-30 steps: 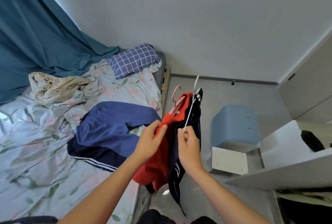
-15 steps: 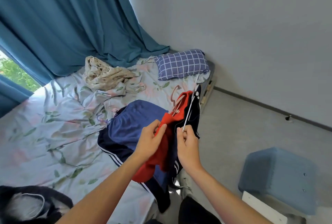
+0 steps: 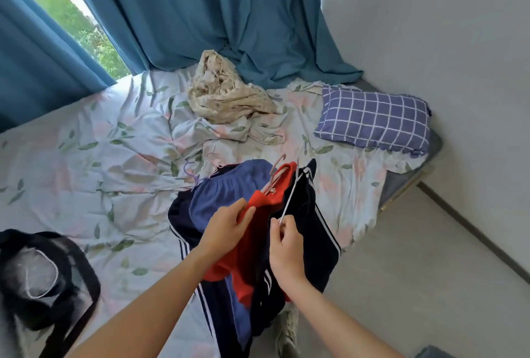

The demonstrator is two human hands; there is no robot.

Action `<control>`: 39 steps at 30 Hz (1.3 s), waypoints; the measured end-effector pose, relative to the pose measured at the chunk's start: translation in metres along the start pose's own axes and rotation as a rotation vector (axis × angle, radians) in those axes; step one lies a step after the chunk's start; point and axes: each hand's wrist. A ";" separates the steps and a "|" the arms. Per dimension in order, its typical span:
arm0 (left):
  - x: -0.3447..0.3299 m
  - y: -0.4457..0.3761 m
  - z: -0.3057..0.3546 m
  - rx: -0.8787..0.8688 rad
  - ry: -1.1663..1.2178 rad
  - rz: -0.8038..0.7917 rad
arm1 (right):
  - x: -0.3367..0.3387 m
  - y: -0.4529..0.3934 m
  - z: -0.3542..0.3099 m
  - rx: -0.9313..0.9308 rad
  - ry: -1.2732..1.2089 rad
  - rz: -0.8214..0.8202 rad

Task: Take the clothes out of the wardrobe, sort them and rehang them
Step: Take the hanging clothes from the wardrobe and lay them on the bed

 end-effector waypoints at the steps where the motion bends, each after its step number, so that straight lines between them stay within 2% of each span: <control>1: 0.000 -0.006 -0.012 0.017 -0.016 0.002 | -0.005 -0.011 0.006 -0.004 0.020 -0.019; 7: 0.004 -0.033 -0.094 0.163 -0.120 0.036 | -0.045 -0.082 0.035 -0.025 0.079 -0.119; 11: 0.007 -0.049 -0.141 0.226 -0.216 -0.012 | -0.081 -0.124 0.050 -0.050 0.105 -0.188; 16: 0.017 -0.070 -0.190 0.341 -0.234 0.006 | -0.124 -0.161 0.077 -0.115 0.122 -0.259; 23: 0.029 -0.082 -0.241 0.449 -0.071 -0.021 | -0.176 -0.219 0.089 -0.163 0.130 -0.249; 33: 0.030 -0.079 -0.306 0.527 0.167 0.191 | -0.245 -0.290 0.116 -0.173 0.121 -0.260; 36: 0.026 -0.069 -0.322 0.536 0.111 0.143 | -0.264 -0.303 0.133 -0.184 0.120 -0.369; 39: 0.017 -0.052 -0.325 0.540 -0.043 0.087 | -0.275 -0.313 0.156 -0.251 0.144 -0.648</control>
Point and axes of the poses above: each hand's wrist, its own y-axis away from the middle knuckle, its own x-axis out of the back of the hand, z = x × y, and after that the axes turned 15 degrees about -z, right-handed
